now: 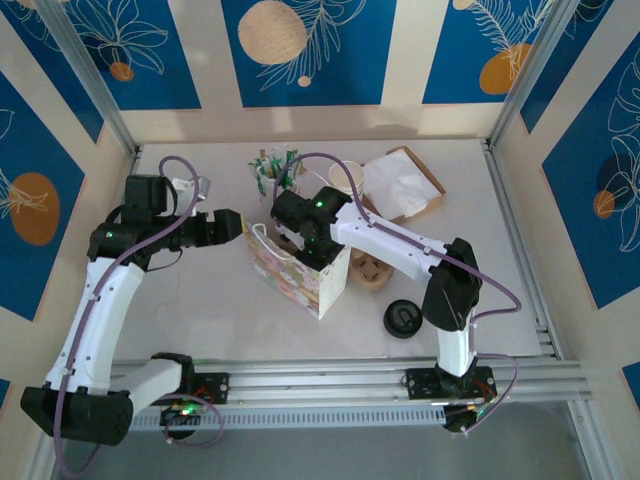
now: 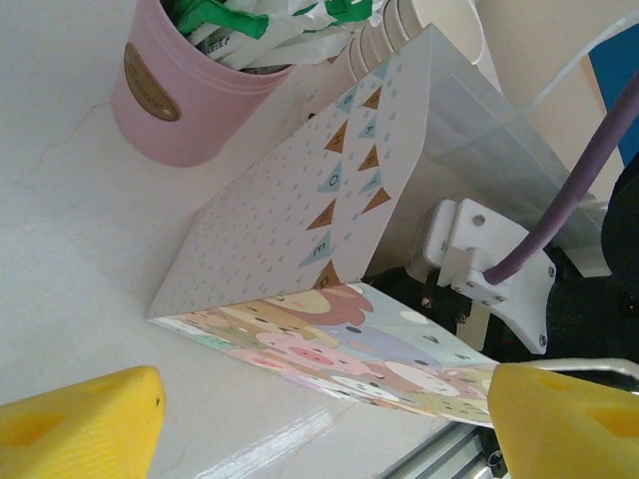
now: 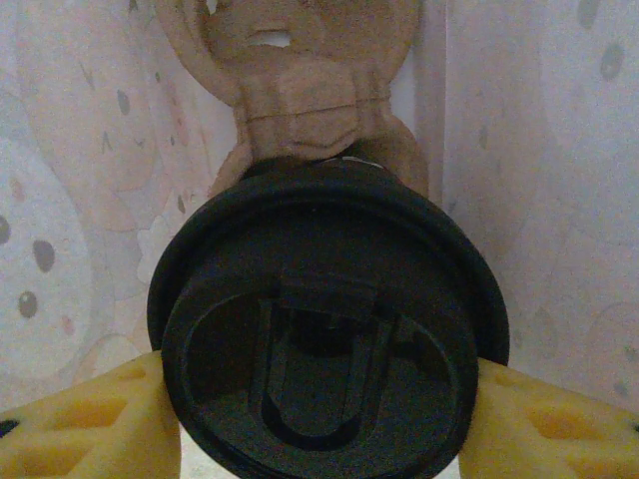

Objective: Pack the takeout coffee

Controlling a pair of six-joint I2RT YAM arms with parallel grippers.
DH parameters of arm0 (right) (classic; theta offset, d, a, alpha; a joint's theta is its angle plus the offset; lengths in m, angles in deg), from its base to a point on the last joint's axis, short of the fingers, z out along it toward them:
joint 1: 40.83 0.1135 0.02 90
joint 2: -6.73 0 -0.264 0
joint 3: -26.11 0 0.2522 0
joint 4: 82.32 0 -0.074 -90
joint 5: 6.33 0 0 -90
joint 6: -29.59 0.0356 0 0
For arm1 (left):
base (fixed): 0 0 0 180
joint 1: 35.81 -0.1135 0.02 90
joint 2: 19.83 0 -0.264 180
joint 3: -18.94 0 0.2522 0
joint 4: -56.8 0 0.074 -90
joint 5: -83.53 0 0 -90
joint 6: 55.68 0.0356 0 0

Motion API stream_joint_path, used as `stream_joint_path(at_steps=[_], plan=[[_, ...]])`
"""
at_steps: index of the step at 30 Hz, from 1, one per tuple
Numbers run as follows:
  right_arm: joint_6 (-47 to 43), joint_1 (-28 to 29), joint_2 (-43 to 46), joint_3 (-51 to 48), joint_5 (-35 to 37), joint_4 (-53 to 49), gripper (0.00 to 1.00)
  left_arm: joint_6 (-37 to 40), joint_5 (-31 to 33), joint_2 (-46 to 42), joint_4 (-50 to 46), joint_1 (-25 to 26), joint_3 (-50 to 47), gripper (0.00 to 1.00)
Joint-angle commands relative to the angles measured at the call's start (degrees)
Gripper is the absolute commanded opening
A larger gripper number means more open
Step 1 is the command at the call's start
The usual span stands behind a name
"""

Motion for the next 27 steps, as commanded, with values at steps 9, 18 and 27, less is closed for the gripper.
stream_joint_path(at_steps=[9,18,27], plan=[[1.6,0.2,0.0,4.0,-0.5,-1.0,0.46,0.4,2.0,1.9,0.2,2.2,2.4,0.83],[1.2,0.0,0.7,1.8,2.1,2.6,0.46,0.7,3.6,2.1,0.3,3.4,1.4,0.82],[1.3,-0.6,-2.3,-1.0,-0.7,4.4,0.46,1.0,4.7,2.6,0.2,3.5,0.7,0.81]])
